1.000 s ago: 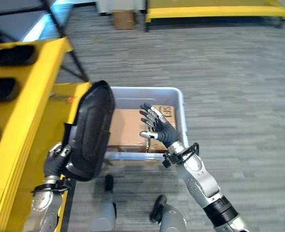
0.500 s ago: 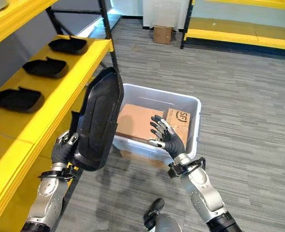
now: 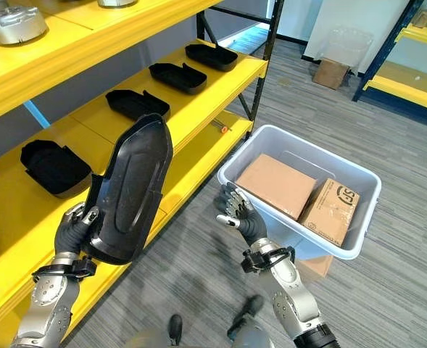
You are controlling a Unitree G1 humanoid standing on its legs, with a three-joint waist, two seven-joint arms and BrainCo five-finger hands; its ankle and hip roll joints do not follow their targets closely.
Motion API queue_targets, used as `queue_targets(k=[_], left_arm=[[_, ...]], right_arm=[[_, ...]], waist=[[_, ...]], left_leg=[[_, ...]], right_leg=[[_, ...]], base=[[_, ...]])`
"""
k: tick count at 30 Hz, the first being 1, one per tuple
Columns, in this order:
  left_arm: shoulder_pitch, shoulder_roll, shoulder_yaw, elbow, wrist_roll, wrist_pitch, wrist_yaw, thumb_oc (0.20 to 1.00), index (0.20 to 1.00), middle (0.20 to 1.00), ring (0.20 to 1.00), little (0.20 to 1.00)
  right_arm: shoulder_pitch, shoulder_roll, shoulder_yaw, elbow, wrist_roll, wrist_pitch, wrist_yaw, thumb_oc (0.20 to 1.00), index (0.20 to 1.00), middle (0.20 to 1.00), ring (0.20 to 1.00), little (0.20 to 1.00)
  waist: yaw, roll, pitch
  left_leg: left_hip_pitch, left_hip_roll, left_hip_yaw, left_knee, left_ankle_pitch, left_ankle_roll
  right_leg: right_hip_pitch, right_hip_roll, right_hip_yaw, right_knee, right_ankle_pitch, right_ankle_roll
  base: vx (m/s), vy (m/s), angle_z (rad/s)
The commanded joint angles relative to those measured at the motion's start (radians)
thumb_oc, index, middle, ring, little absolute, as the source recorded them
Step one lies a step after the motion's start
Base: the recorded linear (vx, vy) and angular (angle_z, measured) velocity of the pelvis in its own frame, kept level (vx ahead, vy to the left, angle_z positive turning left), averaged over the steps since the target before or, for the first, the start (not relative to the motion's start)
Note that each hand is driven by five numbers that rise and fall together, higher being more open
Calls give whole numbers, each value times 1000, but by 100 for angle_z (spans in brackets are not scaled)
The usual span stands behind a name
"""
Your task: Move parts from the plastic box to the shelf.
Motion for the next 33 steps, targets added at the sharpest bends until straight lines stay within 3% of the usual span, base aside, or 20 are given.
queue_targets(k=[1,2,3,6,8,12,18,19,20,21,22,23,24,25,26,27,28,30,32,33], left_arm=[[-5,24,17,-125,6,-48,-43,200,200,200,200,200],[-5,24,17,-125,6,-47,-43,200,200,200,200,200],[12,26,20,-132,2,-40,-52,200,200,200,200,200],[35,26,32,-144,-6,-38,-52,200,200,200,200,200],[66,17,48,-154,-27,-44,-53,200,200,200,200,200],[89,7,72,-180,-57,-46,-59,200,200,200,200,200],[70,-2,46,-179,-55,-42,-76,200,200,200,200,200],[62,-4,41,-176,-53,-42,-75,200,200,200,200,200],[54,-7,36,-173,-59,-41,-74,200,200,200,200,200],[57,-11,34,-178,-58,-38,-83,200,200,200,200,200],[63,-10,36,-179,-54,-39,-85,200,200,200,200,200],[63,-10,36,-179,-54,-39,-85,200,200,200,200,200],[60,-11,36,-181,-61,-34,-84,200,200,200,200,200],[56,-16,31,-179,-66,-31,-80,200,200,200,200,200],[56,-17,31,-179,-66,-31,-80,200,200,200,200,200],[39,-27,24,-175,-77,-28,-68,200,200,200,200,200],[39,-27,23,-175,-77,-28,-68,200,200,200,200,200],[22,-30,5,-169,-82,-27,-55,200,200,200,200,200],[10,-30,-3,-171,-84,-23,-53,200,200,200,200,200],[-4,-36,-23,-158,-89,-18,-59,200,200,200,200,200]], right_arm=[[0,-37,24,-79,11,-11,61,1000,1000,1000,1000,1000],[0,-37,24,-79,11,-11,61,1000,1000,1000,1000,1000],[8,-46,27,-78,20,-5,72,1000,1000,1000,1000,1000],[-1,-49,37,-62,17,-4,77,1000,1000,1000,1000,1000],[-29,-45,49,-41,17,-7,65,1000,1000,1000,1000,1000],[-74,-56,72,-39,34,-14,57,1000,1000,1000,1000,1000],[-74,-87,55,-57,35,-22,53,1000,1000,1000,1000,1000],[-72,-90,52,-55,35,-25,48,1000,1000,1000,1000,1000],[-72,-92,49,-56,36,-27,43,1000,1000,1000,1000,1000],[-56,-95,40,-55,41,-23,41,1000,1000,1000,1000,1000],[-44,-95,35,-51,42,-20,43,1000,1000,1000,1000,1000],[-44,-95,34,-51,42,-19,43,1000,1000,1000,1000,1000],[-30,-97,23,-48,45,-21,40,1000,1000,1000,1000,1000],[-21,-94,15,-49,48,-22,38,1000,1000,1000,1000,1000],[-20,-95,15,-50,48,-22,38,1000,1000,1000,1000,1000],[-13,-95,2,-47,51,-30,23,1000,1000,1000,1000,1000],[-13,-95,2,-47,51,-30,23,1000,1000,1000,1000,1000],[-7,-97,-13,-44,50,-38,7,1000,1000,1000,1000,1000],[-3,-100,-26,-48,47,-44,-3,1000,1000,1000,1000,1000],[8,-101,-46,-53,39,-52,-13,1000,1000,1000,1000,1000]], waist=[[-25,31,-19],[-25,32,-21],[-24,26,-34],[-11,19,-42],[23,9,-58],[77,-1,-56],[80,25,1],[73,27,12],[65,26,15],[61,13,13],[61,3,12],[60,4,11],[48,-14,11],[38,-16,7],[38,-15,9],[19,-6,-6],[19,-5,-5],[2,36,-27],[-4,48,-35],[-17,65,-49]], left_leg=[[35,-30,8,-120,56,32],[32,-30,9,-120,58,32],[19,-37,-7,-124,83,35],[-3,-39,-16,-122,99,36],[-49,-44,-19,-135,137,29],[-153,-40,8,-113,191,-4],[-260,-38,21,10,224,-63],[-259,-25,61,26,223,-69],[-254,-3,95,42,212,-73],[-222,31,85,72,164,-66],[-204,32,55,95,133,-62],[-206,32,53,95,135,-61],[-176,83,41,167,94,-59],[-147,130,51,165,99,-62],[-145,131,50,166,98,-63],[-74,241,74,113,133,-85],[-70,242,74,108,135,-86],[-14,344,66,-33,223,-142],[-8,364,80,-77,237,-158],[25,391,126,-137,212,-186]], right_leg=[[97,206,137,175,-162,-41],[95,207,137,173,-159,-42],[116,263,166,227,-198,-54],[129,278,182,256,-214,-54],[189,299,207,126,-243,-74],[245,311,218,-58,-219,-96],[264,312,148,-121,-198,-118],[264,304,131,-121,-196,-120],[256,294,117,-122,-188,-121],[252,270,99,-129,-174,-123],[253,256,95,-127,-168,-122],[251,257,93,-128,-166,-122],[250,226,75,-122,-160,-125],[249,215,55,-121,-161,-126],[251,216,54,-121,-162,-127],[242,196,14,-115,-169,-123],[245,196,13,-114,-170,-124],[241,183,-29,-94,-183,-117],[244,175,-54,-85,-188,-111],[258,153,-80,-59,-207,-94]], base=[[-43,102,17],[-73,83,24],[-94,22,47],[-130,-25,11],[-171,-84,-15],[-211,-88,-19],[-239,-57,23],[-154,17,71],[-228,45,82],[-171,48,91],[-104,37,80],[-91,39,38],[-92,55,18],[-87,52,34],[-63,139,55],[-39,108,70],[-41,192,79],[-3,232,77],[40,285,60],[81,315,92]])
